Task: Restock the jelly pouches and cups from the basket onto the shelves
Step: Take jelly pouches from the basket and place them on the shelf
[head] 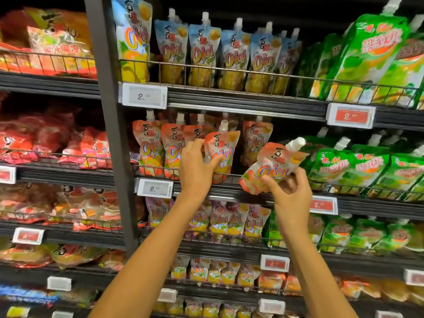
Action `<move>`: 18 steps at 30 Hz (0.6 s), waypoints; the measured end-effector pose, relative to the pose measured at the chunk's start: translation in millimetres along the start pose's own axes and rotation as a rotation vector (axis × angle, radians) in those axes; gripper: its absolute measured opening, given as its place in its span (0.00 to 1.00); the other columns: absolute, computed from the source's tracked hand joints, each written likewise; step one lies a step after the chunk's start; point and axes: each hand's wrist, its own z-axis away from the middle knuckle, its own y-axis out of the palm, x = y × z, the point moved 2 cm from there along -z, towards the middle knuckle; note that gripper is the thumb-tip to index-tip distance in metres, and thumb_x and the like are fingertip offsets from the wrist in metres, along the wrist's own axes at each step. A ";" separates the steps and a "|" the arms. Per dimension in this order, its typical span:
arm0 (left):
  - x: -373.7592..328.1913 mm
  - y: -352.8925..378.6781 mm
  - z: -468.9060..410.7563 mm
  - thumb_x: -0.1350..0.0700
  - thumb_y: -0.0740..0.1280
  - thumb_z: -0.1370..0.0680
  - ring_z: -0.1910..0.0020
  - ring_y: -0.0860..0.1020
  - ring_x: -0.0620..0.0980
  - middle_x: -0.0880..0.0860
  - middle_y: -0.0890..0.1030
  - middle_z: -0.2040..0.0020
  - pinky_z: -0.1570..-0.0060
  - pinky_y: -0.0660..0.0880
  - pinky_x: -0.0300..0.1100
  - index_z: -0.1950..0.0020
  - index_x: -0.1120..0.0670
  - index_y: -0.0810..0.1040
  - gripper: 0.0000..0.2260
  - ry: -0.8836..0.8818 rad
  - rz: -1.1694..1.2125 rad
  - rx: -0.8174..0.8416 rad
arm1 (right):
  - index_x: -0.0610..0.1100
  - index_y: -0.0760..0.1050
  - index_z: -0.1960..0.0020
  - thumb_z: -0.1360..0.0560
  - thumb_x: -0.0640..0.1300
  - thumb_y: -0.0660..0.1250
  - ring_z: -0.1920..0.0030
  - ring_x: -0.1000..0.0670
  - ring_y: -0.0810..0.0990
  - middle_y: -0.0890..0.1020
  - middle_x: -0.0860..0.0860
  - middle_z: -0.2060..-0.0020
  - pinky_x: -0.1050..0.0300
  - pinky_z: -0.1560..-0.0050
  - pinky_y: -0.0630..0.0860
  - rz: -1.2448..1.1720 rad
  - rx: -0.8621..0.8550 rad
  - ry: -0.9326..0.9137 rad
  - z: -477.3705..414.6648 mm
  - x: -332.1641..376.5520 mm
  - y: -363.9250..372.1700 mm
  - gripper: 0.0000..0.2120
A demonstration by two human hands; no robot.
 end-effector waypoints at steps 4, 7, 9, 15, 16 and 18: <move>5.2 -5.1 1.3 0.48 0.75 0.28 0.61 0.76 0.48 0.45 0.76 0.61 0.63 0.73 0.44 0.51 0.54 0.75 0.15 -0.064 -0.006 0.001 | 0.49 0.74 0.45 0.28 0.37 0.73 0.50 0.57 0.82 0.83 0.55 0.52 0.68 0.50 0.76 0.028 -0.017 -0.046 -22.3 -1.2 15.0 0.16; 7.2 -7.7 5.0 0.43 0.73 0.27 0.60 0.77 0.44 0.43 0.79 0.61 0.69 0.67 0.40 0.50 0.51 0.77 0.14 -0.066 -0.148 -0.028 | 0.47 0.73 0.44 0.27 0.34 0.71 0.51 0.62 0.80 0.82 0.56 0.51 0.69 0.50 0.76 0.080 -0.003 -0.045 -33.4 -5.3 27.3 0.16; 8.6 -9.8 6.4 0.41 0.72 0.27 0.60 0.77 0.42 0.42 0.82 0.59 0.71 0.59 0.36 0.51 0.48 0.78 0.12 -0.068 -0.222 -0.041 | 0.45 0.73 0.42 0.27 0.34 0.71 0.52 0.66 0.79 0.81 0.57 0.51 0.72 0.50 0.75 0.121 0.007 -0.032 -38.6 -9.1 33.6 0.16; 21.6 -18.5 7.6 0.41 0.71 0.27 0.65 0.76 0.39 0.38 0.78 0.67 0.69 0.60 0.35 0.53 0.44 0.77 0.10 -0.076 -0.215 -0.047 | 0.46 0.71 0.37 0.24 0.44 0.70 0.51 0.61 0.80 0.79 0.60 0.51 0.65 0.53 0.77 0.277 0.116 0.043 -44.3 -18.7 42.4 0.17; 22.9 -20.7 6.9 0.41 0.71 0.27 0.66 0.76 0.39 0.38 0.77 0.67 0.70 0.60 0.35 0.53 0.44 0.77 0.09 -0.072 -0.213 -0.051 | 0.46 0.71 0.37 0.23 0.44 0.69 0.52 0.59 0.80 0.79 0.60 0.53 0.61 0.53 0.78 0.308 0.126 0.058 -46.1 -19.5 43.7 0.16; 23.9 -24.6 6.0 0.42 0.71 0.26 0.67 0.74 0.39 0.39 0.78 0.66 0.71 0.59 0.35 0.53 0.45 0.78 0.09 -0.063 -0.223 -0.053 | 0.44 0.70 0.41 0.21 0.44 0.66 0.56 0.52 0.81 0.79 0.56 0.58 0.52 0.56 0.78 0.385 0.146 0.083 -51.4 -21.5 47.4 0.10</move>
